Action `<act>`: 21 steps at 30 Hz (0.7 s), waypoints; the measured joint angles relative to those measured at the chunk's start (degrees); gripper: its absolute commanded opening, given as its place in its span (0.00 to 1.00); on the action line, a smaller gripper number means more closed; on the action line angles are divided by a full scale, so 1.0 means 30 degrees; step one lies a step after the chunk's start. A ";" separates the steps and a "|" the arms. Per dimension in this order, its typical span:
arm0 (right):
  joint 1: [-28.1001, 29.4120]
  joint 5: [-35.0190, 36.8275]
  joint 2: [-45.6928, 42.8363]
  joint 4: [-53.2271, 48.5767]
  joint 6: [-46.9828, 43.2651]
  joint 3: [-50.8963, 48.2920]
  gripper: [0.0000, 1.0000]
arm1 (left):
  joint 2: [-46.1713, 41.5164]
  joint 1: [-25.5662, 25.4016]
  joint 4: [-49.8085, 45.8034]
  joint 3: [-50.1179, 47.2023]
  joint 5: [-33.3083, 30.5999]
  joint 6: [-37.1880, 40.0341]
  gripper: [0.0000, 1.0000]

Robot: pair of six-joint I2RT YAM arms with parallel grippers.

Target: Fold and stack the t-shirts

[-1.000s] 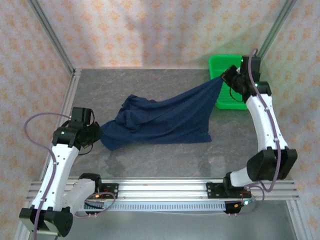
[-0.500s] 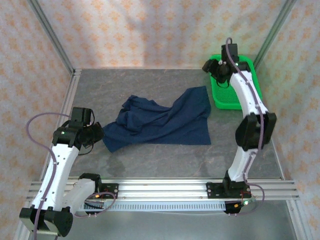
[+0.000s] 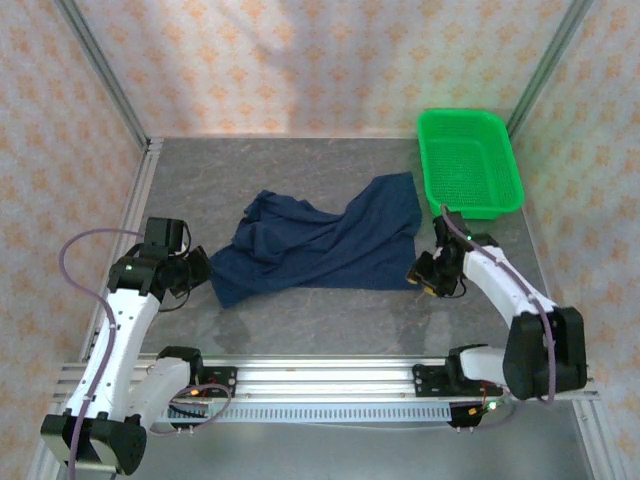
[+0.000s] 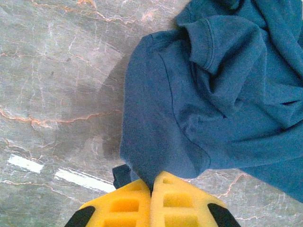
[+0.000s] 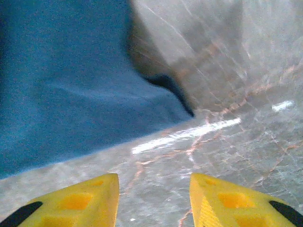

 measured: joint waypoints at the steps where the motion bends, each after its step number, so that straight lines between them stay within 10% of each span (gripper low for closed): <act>1: -0.0051 -0.0087 0.0313 0.0328 0.0146 -0.0255 0.38 | -0.0029 0.0015 0.0000 0.0000 0.0058 0.0007 0.00; 21: -0.0663 0.0087 0.2900 0.3555 0.0648 -0.0583 0.34 | -0.0845 0.0015 -0.0007 -0.0284 0.0117 0.0044 0.00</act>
